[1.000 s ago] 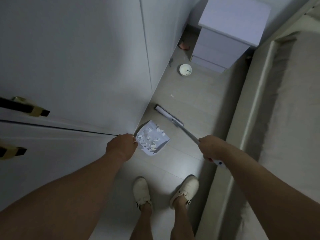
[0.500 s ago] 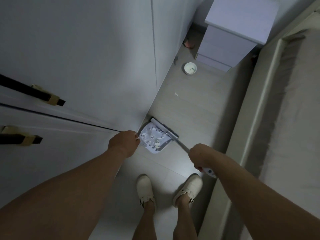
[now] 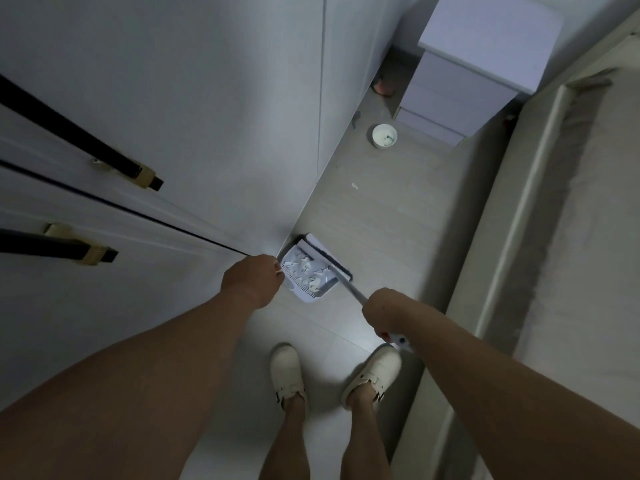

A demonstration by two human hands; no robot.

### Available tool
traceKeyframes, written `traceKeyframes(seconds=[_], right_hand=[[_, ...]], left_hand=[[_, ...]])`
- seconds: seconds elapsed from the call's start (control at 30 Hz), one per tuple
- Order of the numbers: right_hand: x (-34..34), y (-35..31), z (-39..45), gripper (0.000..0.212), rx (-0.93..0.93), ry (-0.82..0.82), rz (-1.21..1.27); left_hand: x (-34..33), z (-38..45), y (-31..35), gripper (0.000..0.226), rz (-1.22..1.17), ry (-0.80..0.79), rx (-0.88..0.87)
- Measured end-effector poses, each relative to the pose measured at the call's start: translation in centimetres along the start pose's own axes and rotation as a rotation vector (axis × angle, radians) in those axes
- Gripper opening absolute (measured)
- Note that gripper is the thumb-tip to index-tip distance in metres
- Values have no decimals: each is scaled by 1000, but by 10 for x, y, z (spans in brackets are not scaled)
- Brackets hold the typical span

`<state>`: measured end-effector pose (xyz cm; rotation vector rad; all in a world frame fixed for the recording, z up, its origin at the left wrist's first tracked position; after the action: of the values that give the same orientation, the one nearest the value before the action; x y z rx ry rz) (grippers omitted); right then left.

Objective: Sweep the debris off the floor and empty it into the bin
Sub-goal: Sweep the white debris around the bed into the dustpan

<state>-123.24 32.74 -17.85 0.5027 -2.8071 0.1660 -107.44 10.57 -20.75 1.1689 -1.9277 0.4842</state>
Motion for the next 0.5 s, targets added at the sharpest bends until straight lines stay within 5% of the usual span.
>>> traceKeyframes(seconds=[0.07, 0.13, 0.23, 0.5], right_hand=[[7, 14, -6, 18, -41, 1, -56], [16, 28, -12, 7, -64, 18, 290], [33, 47, -40, 16, -127, 80, 677], [84, 38, -44, 17, -96, 189, 834]], left_hand=[[-2, -1, 3, 22, 3, -9, -13], [0, -2, 5, 28, 10, -9, -17], [6, -3, 9, 32, 5, 15, -8], [49, 4, 42, 31, -37, 92, 2]])
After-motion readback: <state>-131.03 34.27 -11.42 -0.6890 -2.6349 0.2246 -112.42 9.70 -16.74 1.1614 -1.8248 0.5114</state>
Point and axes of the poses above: each hand's wrist, its own z-axis towards the middle knuckle, its own x-axis out of the back of the hand, y = z × x, the point moved 8 cm from there along z, towards the middle knuckle, and after that the axes turned 4 degrees about x, right-handed, at the moved point
